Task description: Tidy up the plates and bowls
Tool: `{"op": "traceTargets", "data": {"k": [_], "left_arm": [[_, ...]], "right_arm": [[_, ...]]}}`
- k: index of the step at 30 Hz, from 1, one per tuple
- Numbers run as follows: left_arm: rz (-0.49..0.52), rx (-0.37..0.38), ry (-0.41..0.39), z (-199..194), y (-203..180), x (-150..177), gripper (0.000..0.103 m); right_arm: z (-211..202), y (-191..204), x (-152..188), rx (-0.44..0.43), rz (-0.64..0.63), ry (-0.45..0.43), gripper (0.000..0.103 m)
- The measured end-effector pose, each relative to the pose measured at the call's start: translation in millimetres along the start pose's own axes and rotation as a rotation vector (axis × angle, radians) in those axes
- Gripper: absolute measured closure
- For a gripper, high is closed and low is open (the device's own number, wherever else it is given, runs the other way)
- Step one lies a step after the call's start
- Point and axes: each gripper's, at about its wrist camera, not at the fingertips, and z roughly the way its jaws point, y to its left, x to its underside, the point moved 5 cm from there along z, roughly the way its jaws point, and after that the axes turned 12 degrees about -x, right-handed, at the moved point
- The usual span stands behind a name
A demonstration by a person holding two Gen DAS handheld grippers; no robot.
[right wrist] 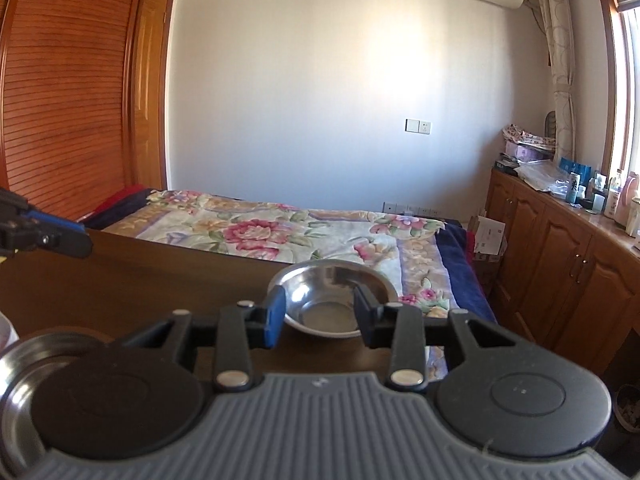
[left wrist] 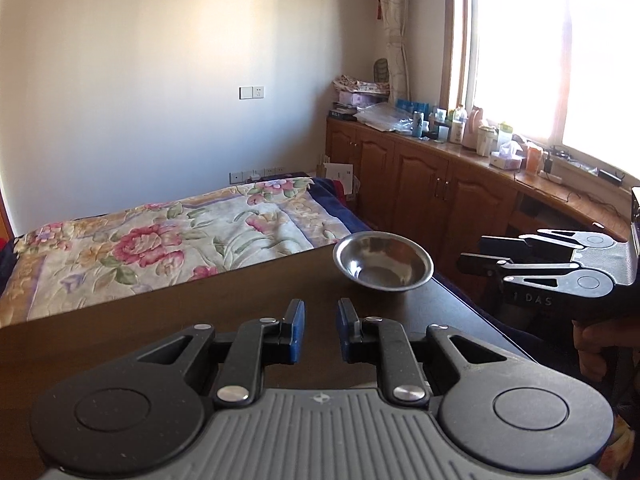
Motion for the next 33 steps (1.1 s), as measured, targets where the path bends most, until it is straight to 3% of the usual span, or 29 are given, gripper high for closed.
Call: {"op": "traceTargets", "data": {"k": [2,4,8,10,19,26,33], "left_arm": [[0.006,-0.001,0.006,7,-1,-3,0.074],[0.012,-0.001,0.012,16,-3,-7,0.059],[0.019,0.004,0.026,33,-7,-12,0.042],[0.019,0.005,0.028,41,-11,-15,0.028],[0.106,0.06,0.05,83,-43,-32,0.028],[0.117,0.097,0.134,116,-53,-28,0.053],[0.134,0.115,0.185,141,-58,-30,0.055]], "right_arm": [[5,-2,0,-0.002,0.0,0.002,0.064],[10,-8,0,-0.003,0.005,0.002,0.062],[19,-19,3,-0.004,0.027,0.002,0.056],[23,-25,4,0.002,0.04,0.0,0.054],[39,-49,7,0.038,0.107,0.02,0.046],[50,-64,18,0.035,0.171,0.077,0.046],[59,-69,25,0.008,0.232,0.116,0.046]]}}
